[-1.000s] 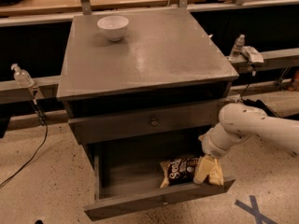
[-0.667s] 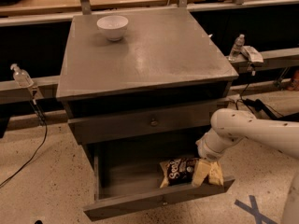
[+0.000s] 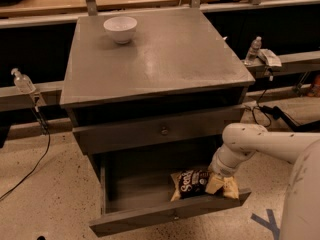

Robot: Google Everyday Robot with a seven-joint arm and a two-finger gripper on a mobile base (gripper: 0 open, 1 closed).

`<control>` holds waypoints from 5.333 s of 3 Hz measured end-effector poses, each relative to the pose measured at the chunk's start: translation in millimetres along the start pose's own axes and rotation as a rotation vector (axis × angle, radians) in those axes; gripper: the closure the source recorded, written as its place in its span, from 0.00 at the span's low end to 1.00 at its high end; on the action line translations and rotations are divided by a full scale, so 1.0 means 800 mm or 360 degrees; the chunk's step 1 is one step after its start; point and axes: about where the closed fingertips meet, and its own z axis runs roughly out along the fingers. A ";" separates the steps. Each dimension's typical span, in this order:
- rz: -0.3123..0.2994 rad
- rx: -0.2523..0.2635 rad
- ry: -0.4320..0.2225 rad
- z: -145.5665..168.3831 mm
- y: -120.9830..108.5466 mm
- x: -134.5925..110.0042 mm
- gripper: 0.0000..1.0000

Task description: Pick brown chip bag from middle drawer and place on counter

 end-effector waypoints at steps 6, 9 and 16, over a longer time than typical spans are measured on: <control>-0.0367 0.0696 -0.0918 -0.425 0.032 -0.068 1.00; -0.0779 0.0879 -0.1408 -0.651 -0.011 -0.169 1.00; -0.0646 0.0953 -0.1881 -0.584 -0.157 -0.336 0.05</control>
Offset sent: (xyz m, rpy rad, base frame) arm 0.0261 0.0212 0.0534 0.1069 -0.1214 0.0537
